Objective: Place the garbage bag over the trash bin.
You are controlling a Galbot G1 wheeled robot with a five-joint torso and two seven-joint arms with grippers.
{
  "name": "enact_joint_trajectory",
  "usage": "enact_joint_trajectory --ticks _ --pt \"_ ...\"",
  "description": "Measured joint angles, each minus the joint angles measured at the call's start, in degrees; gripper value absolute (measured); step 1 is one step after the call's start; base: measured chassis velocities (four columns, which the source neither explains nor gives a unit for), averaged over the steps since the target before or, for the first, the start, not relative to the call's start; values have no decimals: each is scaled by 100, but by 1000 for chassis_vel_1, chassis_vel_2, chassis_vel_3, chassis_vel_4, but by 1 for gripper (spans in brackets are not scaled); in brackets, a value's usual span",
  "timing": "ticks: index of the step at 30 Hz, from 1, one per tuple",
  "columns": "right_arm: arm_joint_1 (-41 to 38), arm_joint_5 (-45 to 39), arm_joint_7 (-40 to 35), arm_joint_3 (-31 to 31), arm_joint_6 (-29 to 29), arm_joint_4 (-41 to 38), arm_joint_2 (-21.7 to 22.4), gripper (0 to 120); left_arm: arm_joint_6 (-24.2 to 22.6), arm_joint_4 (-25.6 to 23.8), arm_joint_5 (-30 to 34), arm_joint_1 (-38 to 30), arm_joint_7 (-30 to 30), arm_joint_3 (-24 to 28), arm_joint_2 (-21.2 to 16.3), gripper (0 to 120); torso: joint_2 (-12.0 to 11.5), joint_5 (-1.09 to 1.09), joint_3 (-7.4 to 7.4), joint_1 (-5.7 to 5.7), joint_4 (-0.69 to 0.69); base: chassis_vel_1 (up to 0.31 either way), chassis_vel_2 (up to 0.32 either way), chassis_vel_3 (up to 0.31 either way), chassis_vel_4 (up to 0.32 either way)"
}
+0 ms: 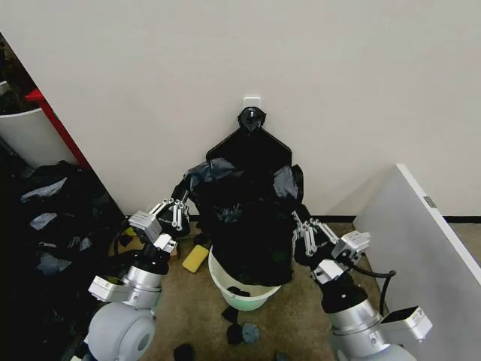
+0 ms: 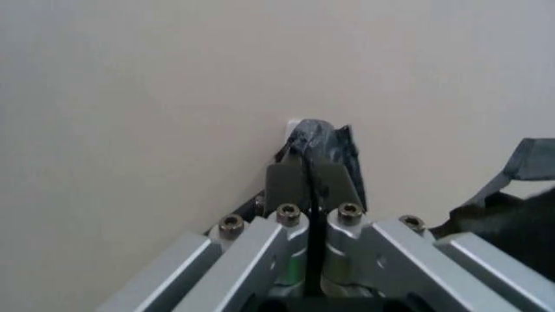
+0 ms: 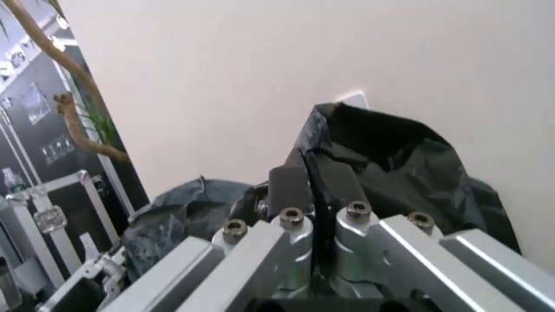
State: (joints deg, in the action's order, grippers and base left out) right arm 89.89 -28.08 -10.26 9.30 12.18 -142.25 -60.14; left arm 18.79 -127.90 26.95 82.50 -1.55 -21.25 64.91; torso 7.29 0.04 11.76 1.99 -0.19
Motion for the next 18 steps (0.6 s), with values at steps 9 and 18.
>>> enact_joint_trajectory --ticks 9,18 --pt "-274 -205 29 -52 -22 590 -74 0 132 497 -380 1 -33 66 263 0 0 0 0 0 0 0 0 0 0" --pt "-492 -453 51 -97 -94 1187 -85 0 291 918 -585 193 -18 142 460 0 0 0 0 0 0 0 0 0 0"
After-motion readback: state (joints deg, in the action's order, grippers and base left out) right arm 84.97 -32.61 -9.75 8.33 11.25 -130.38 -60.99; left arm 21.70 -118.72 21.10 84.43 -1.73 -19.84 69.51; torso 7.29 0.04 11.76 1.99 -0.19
